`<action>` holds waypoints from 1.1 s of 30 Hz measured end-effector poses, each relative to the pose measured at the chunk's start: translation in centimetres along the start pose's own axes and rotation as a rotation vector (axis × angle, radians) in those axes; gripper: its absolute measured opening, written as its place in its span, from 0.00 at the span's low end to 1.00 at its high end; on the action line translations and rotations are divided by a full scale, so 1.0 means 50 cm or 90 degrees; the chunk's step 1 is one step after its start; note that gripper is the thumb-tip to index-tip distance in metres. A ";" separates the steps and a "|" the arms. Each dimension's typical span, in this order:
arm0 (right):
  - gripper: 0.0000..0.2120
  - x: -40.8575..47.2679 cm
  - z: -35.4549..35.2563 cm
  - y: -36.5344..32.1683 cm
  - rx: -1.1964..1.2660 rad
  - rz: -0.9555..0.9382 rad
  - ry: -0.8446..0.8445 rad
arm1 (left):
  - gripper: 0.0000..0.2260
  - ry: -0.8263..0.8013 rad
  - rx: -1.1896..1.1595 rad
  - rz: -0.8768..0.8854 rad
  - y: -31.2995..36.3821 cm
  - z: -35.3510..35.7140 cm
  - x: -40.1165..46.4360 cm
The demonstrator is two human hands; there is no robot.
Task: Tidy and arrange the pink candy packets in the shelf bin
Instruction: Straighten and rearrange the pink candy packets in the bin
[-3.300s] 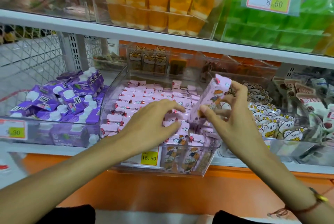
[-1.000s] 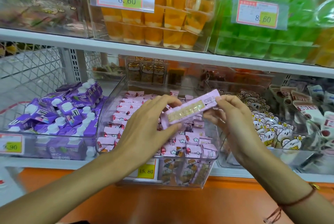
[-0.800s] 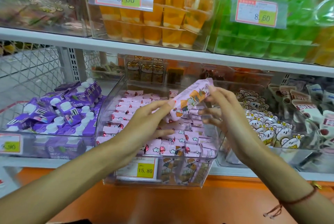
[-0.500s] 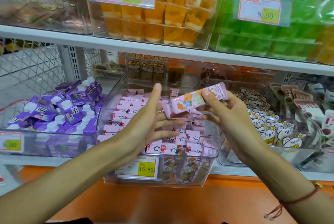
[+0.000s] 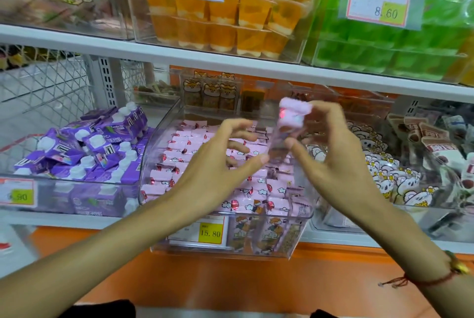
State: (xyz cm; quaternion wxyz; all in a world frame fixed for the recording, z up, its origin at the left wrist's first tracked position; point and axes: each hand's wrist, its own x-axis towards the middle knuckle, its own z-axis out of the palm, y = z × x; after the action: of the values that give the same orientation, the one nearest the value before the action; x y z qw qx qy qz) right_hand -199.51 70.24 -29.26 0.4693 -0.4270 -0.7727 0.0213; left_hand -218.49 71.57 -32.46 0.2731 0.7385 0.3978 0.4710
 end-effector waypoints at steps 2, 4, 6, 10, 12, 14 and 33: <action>0.26 0.004 -0.005 0.010 0.053 0.052 0.042 | 0.15 -0.068 0.155 0.026 -0.013 0.003 -0.010; 0.29 0.001 -0.003 0.017 0.012 0.068 0.026 | 0.15 -0.160 0.308 0.081 -0.023 0.009 -0.018; 0.27 -0.006 0.005 0.018 -0.047 0.068 -0.039 | 0.16 -0.225 0.422 0.127 -0.033 0.015 -0.015; 0.20 -0.008 0.005 0.023 -0.119 0.057 -0.114 | 0.17 -0.236 0.482 0.162 -0.037 0.010 -0.006; 0.20 -0.001 -0.009 0.031 -0.145 0.041 -0.141 | 0.17 -0.230 0.476 0.159 -0.037 0.010 -0.007; 0.19 0.002 -0.018 0.035 -0.127 0.047 -0.161 | 0.16 -0.222 0.475 0.155 -0.037 0.010 -0.006; 0.17 0.015 -0.047 0.051 0.135 0.224 0.187 | 0.14 -0.189 0.444 0.122 -0.034 0.028 0.024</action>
State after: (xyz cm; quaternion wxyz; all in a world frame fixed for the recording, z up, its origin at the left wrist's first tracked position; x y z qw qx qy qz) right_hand -196.27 71.50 -28.50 0.6077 -0.5016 -0.6036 0.1216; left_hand -217.48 73.46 -33.79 0.0153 0.8808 0.4195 0.2190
